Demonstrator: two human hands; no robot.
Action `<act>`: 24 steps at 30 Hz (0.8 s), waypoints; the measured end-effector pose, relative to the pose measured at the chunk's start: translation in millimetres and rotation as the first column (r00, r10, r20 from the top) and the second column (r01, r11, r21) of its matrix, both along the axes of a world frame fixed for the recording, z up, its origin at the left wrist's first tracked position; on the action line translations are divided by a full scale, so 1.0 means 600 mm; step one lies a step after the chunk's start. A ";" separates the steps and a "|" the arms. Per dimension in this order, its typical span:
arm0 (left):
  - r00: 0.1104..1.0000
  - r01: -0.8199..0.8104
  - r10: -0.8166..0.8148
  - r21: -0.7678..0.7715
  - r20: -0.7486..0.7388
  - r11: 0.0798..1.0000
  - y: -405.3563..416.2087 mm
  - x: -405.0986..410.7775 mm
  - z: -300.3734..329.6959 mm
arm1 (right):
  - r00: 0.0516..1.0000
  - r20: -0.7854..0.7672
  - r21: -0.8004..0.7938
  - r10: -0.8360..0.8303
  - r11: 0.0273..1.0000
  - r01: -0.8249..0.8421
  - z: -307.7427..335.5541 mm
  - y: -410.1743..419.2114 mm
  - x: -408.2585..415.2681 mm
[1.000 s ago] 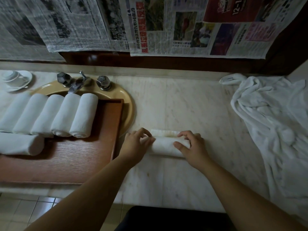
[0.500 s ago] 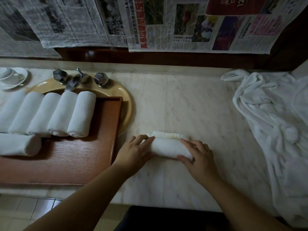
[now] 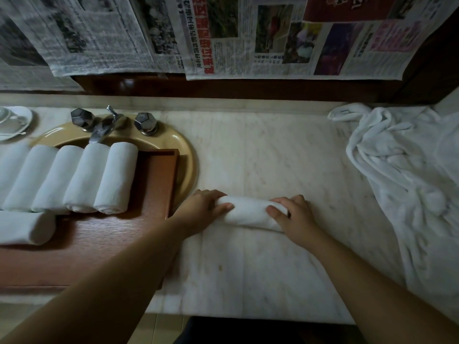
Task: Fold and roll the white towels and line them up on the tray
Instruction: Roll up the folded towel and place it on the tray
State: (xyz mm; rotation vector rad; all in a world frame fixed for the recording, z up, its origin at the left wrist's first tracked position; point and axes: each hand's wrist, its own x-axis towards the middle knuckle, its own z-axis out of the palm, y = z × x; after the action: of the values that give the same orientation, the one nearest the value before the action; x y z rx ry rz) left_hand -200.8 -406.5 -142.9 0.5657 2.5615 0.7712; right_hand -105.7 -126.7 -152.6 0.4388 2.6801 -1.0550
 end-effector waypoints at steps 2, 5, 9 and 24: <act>0.995 -0.042 0.046 0.049 -0.089 0.998 0.003 0.013 0.005 | 0.998 -0.067 -0.001 -0.013 1.000 0.013 0.006 -0.006 0.004; 0.940 -0.065 0.079 0.052 -0.333 0.997 0.010 0.048 0.008 | 0.945 -0.322 0.145 0.050 0.989 -0.003 0.018 -0.029 0.023; 0.834 -0.003 -0.024 -0.047 -0.552 0.999 0.025 0.093 0.003 | 0.886 -0.387 0.427 0.256 0.901 -0.074 0.005 -0.073 0.042; 0.915 0.337 -0.392 -0.346 -0.100 0.876 0.004 -0.060 0.032 | 0.923 0.045 0.387 0.383 0.845 -0.370 0.024 -0.044 -0.032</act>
State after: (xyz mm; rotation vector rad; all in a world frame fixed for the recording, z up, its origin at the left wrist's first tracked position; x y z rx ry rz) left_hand -237.0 -404.3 -123.7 1.0017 2.5354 0.1731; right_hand -125.0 -152.9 -138.1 -0.0551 2.8400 -0.4193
